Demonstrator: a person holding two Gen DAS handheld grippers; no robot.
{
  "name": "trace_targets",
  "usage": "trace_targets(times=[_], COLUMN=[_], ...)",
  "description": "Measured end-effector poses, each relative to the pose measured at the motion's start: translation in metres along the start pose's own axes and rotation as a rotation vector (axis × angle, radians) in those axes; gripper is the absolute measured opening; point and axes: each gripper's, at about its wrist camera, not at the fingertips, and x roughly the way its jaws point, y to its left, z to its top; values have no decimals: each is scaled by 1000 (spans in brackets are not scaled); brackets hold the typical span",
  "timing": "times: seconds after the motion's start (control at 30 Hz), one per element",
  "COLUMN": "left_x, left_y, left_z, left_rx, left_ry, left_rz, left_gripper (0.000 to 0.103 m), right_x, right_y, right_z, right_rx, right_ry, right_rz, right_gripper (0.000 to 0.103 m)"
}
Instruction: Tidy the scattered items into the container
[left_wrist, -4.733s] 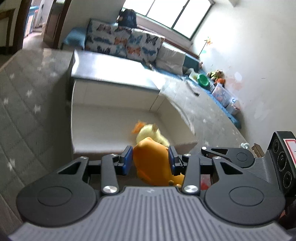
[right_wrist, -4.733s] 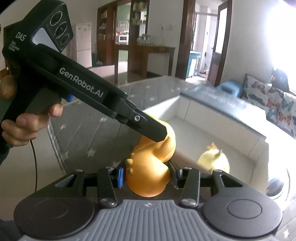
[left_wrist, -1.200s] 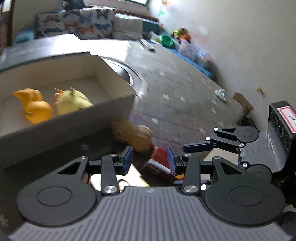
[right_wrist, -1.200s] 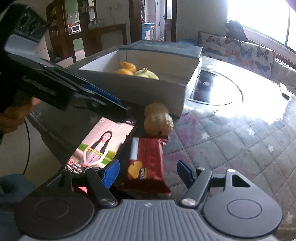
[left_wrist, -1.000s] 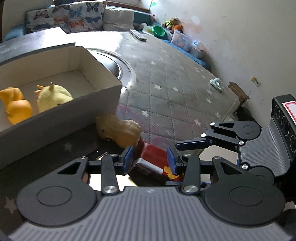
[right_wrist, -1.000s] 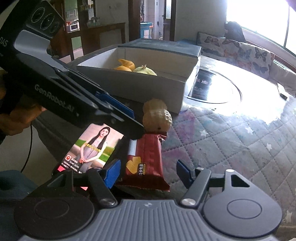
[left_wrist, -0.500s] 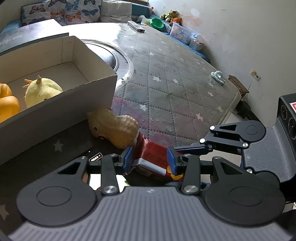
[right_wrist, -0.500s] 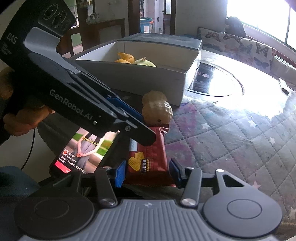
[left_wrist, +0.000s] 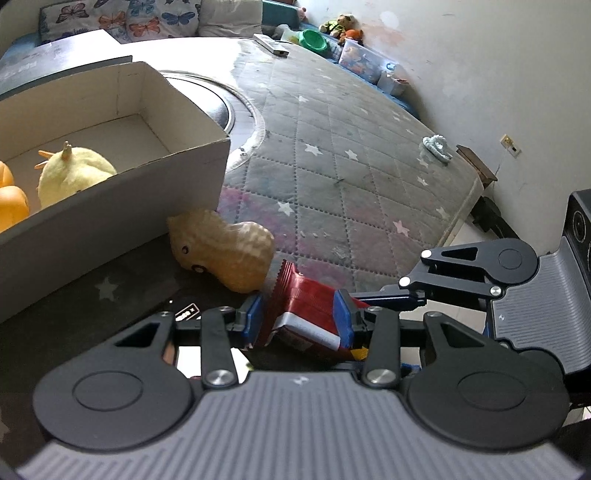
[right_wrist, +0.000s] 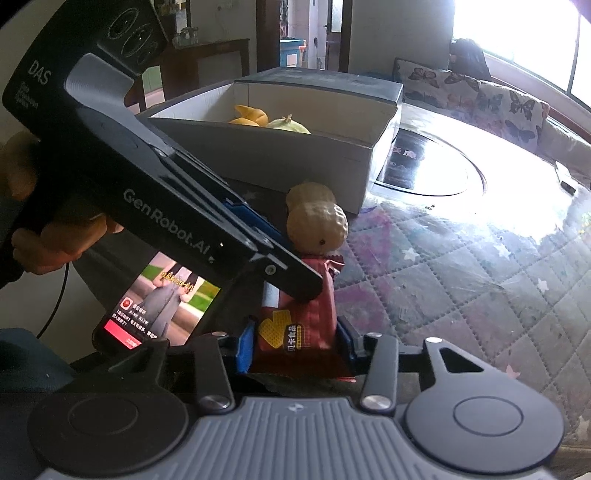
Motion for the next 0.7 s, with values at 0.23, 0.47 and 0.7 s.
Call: trace_targets(times=[0.23, 0.47, 0.7], left_x=[-12, -43, -48], left_y=[-6, -6, 8], left_z=[4, 19, 21], left_rx=[-16, 0, -33], left_ry=[-25, -116, -132], left_rz=[-68, -35, -24], left_gripper=[42, 42, 42], right_x=[-12, -23, -16], right_y=[-1, 0, -11], right_z=[8, 33, 39], right_rx=[-5, -53, -17], right_ry=[-26, -87, -61], right_rz=[16, 12, 30], right_gripper=[44, 42, 14])
